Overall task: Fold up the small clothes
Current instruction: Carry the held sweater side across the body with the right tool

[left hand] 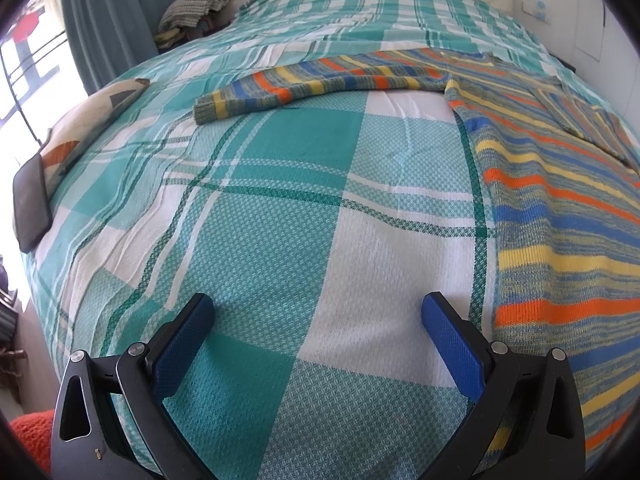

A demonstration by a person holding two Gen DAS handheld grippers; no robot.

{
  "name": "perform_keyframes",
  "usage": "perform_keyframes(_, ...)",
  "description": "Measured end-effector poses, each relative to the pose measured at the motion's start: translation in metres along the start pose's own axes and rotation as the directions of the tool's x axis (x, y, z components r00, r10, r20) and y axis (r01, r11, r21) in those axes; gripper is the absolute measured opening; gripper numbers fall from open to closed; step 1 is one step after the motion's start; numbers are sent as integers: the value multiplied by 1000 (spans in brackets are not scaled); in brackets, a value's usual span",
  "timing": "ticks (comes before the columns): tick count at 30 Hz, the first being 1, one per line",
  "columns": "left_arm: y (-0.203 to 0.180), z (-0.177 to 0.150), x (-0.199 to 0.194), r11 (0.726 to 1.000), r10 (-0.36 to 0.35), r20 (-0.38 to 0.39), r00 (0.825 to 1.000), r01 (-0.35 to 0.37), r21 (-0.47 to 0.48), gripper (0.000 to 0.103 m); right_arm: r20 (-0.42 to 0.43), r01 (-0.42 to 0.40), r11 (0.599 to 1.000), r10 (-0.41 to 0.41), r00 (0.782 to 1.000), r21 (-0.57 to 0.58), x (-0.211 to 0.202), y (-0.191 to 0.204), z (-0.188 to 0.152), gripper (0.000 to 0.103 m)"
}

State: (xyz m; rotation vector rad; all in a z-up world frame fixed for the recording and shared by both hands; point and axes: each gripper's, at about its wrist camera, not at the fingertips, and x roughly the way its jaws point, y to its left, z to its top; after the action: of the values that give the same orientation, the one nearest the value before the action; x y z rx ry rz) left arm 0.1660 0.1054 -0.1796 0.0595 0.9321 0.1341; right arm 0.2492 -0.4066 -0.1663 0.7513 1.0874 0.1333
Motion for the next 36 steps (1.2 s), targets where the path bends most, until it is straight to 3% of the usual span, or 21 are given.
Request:
perform_keyframes(1,0,0,0,1000,2,0,1000,-2,-1,103,-17,-7,1000,6,1000,-20,5,3,0,35)
perform_keyframes(2,0,0,0,1000,2,1,1000,-2,-1,103,-28,1,999,-2,1000,-49,9,8,0,4)
perform_keyframes(4,1,0,0,1000,-3,0,1000,3,0,103,-5,128,977,-131,991,-171,14,26,-4,5)
perform_keyframes(6,1,0,0,1000,-9,-1,1000,9,4,103,58,312,910,-308,950,-272,18,37,-10,4)
perform_keyframes(7,1,0,0,1000,-10,-2,1000,10,6,103,65,319,907,-314,947,-275,19,36,-12,4)
perform_keyframes(9,2,1,0,1000,-11,-3,1000,11,5,103,73,306,915,-298,952,-264,19,33,-13,5)
perform_keyframes(12,1,1,0,1000,-7,-4,1000,7,6,103,46,181,968,-176,983,-172,7,20,-12,20)
perform_keyframes(14,1,1,1,1000,-8,-6,1000,8,6,103,13,94,989,-93,996,-118,-3,11,-17,21)
perform_keyframes(16,0,1,1,1000,-8,-6,1000,8,6,103,-26,57,993,-60,998,-107,-9,7,-26,21)
perform_keyframes(19,0,2,1,1000,-5,-4,1000,5,6,103,-87,47,988,-60,994,-144,-11,4,-45,21)
perform_keyframes(21,0,1,1,1000,-4,-1,1000,4,6,103,-103,76,979,-98,990,-191,-9,4,-54,1)
perform_keyframes(22,1,1,1,1000,-5,1,1000,5,6,103,-79,121,969,-141,987,-217,-11,5,-57,1)
perform_keyframes(28,1,0,0,1000,-5,5,1000,5,6,103,5,222,943,-227,974,-250,-11,12,-65,1)
perform_keyframes(32,1,0,0,1000,-5,4,1000,5,6,103,55,227,953,-220,974,-200,-28,12,-67,6)
perform_keyframes(36,0,-1,0,1000,-2,3,1000,2,6,103,7,152,968,-154,988,-197,-38,16,-76,6)
